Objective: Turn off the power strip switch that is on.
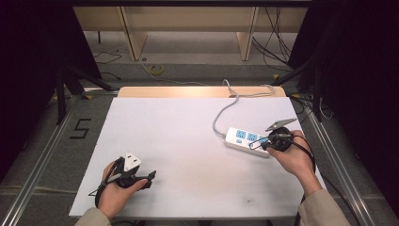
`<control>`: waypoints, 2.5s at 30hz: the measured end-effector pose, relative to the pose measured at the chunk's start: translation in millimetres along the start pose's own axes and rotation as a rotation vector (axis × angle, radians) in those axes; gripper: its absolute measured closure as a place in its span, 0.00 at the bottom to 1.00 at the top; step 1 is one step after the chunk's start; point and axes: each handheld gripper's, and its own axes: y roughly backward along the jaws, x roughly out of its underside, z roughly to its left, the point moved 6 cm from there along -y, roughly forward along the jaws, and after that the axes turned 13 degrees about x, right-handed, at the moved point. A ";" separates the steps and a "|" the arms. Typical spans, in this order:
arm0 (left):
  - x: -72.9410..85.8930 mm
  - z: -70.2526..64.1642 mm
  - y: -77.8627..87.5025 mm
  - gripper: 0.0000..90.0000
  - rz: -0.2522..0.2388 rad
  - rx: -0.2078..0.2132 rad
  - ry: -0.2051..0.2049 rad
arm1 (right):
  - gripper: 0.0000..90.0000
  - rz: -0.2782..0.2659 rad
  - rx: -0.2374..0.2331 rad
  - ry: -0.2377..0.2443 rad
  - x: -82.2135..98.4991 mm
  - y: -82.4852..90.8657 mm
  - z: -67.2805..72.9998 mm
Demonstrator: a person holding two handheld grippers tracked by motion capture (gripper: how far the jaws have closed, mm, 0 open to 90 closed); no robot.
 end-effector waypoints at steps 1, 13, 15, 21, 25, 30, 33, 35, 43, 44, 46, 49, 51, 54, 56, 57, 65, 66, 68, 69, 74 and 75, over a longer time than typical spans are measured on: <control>-0.1 -0.2 0.0 0.24 -0.001 0.000 0.002 | 1.00 0.002 0.000 -0.002 0.1 -0.1 -0.1; 0.0 -0.5 0.1 0.24 0.000 0.001 0.002 | 1.00 0.007 0.010 -0.004 -1.1 -1.2 -3.1; -0.1 -0.4 0.2 0.24 -0.001 0.000 0.002 | 1.00 0.008 0.009 -0.003 -1.3 -1.5 -3.2; -0.4 -0.2 0.4 0.24 -0.002 -0.001 0.000 | 1.00 0.012 0.013 -0.002 -2.1 -2.3 -3.9; -0.3 -0.2 0.3 0.24 -0.002 -0.001 0.000 | 1.00 0.013 0.017 -0.002 -2.6 -2.5 -4.5; -0.4 -0.3 0.4 0.24 -0.002 -0.001 0.000 | 1.00 0.017 0.019 -0.004 -3.1 -3.2 -5.1; -0.5 -0.3 0.4 0.24 -0.002 -0.001 0.000 | 1.00 0.019 0.020 -0.002 -3.3 -3.9 -5.6; -0.5 -0.3 0.3 0.24 -0.003 -0.001 0.000 | 1.00 0.021 0.023 0.000 -3.4 -4.3 -6.1; -0.5 -0.2 0.4 0.24 -0.004 -0.001 0.001 | 1.00 0.029 0.028 -0.005 -4.9 -5.4 -7.6; -0.5 -0.2 0.4 0.24 -0.003 -0.001 0.001 | 1.00 0.030 0.028 -0.003 -5.0 -5.6 -7.8; -0.5 -0.2 0.3 0.24 -0.003 -0.001 0.000 | 1.00 0.030 0.027 -0.002 -5.5 -6.0 -8.0; -0.6 -0.4 0.2 0.24 -0.004 -0.001 0.000 | 1.00 0.032 0.029 -0.005 -6.2 -6.7 -8.3; -0.6 -0.3 0.3 0.24 -0.004 -0.001 0.000 | 1.00 0.034 0.029 -0.004 -6.4 -7.3 -8.7; -0.5 -0.3 0.3 0.24 -0.003 -0.001 0.000 | 1.00 0.039 0.029 -0.005 -6.5 -8.4 -8.7; -0.7 -0.4 0.3 0.24 -0.005 -0.001 0.001 | 1.00 0.041 0.027 -0.004 -6.5 -9.4 -8.7; -0.7 -0.4 0.3 0.24 -0.005 -0.001 0.001 | 1.00 0.042 0.028 -0.004 -6.5 -9.8 -8.7; -0.7 -0.4 0.1 0.24 -0.005 0.000 0.001 | 1.00 0.052 0.030 -0.006 -6.8 -12.8 -9.7; -0.6 -0.4 0.2 0.24 -0.004 0.000 0.000 | 1.00 0.053 0.031 -0.006 -6.8 -13.2 -10.0; -0.6 -0.4 0.2 0.24 -0.004 0.000 0.000 | 1.00 0.055 0.033 -0.007 -6.9 -14.1 -10.2; -0.7 -0.5 0.1 0.24 -0.006 -0.001 0.002 | 1.00 0.058 0.033 -0.008 -6.8 -14.2 -10.1; -0.7 -0.5 0.1 0.24 -0.005 0.000 0.001 | 1.00 0.065 0.034 -0.008 -6.8 -16.4 -10.7; -0.7 -0.6 0.0 0.24 -0.006 0.000 0.003 | 1.00 0.066 0.034 -0.009 -6.7 -16.7 -10.8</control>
